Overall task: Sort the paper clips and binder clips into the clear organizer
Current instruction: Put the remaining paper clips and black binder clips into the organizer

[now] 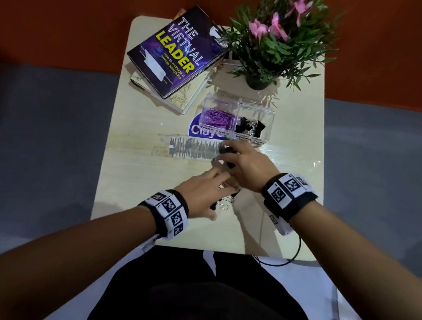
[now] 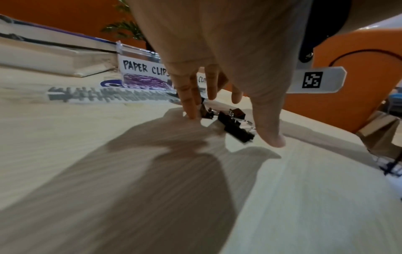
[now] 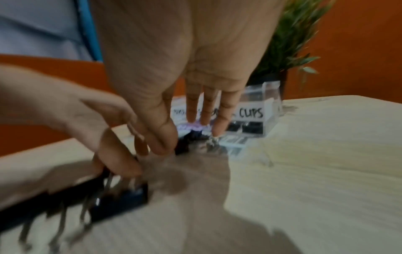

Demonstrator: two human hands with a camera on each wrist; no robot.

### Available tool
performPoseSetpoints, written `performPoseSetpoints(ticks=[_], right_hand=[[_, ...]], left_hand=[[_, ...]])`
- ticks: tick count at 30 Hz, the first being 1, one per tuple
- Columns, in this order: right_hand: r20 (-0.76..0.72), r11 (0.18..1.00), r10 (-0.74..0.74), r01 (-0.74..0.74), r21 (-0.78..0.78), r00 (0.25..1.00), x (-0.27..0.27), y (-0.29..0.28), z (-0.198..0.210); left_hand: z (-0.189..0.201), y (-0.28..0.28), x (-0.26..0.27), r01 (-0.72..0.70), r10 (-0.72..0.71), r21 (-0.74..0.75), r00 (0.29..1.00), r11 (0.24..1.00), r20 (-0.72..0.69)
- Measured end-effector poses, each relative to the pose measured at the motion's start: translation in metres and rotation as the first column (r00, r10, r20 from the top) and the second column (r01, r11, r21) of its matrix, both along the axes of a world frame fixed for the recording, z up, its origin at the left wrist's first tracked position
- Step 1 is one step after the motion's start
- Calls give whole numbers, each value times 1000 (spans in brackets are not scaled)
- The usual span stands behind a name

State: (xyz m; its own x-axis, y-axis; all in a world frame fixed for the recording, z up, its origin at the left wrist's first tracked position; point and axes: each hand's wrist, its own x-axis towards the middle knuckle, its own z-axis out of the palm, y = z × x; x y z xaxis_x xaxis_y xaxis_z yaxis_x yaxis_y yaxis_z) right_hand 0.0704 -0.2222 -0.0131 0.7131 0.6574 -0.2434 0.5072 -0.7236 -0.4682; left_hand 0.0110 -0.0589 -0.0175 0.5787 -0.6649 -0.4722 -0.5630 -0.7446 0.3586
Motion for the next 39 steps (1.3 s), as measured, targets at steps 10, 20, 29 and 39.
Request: performPoseSetpoints(ticks=[10,20,29,39], right_hand=[[83,998,-63,65,-21,995,5,-11,-23],[-51,918,-339,342,200,939,-8,-24,-1],[-23,746,-595,563,355,803,42,-20,34],[-88,893,-428,436,115,900,-54,-28,5]], left_hand=[[-17,14,3,-79,89,-152,994,985,57],[-12,11,11,-355,361,-244,932,902,-23],[46,-20,89,-572,648,-524,760,631,-49],[29,-15,33,-245,248,-205,969,948,-9]])
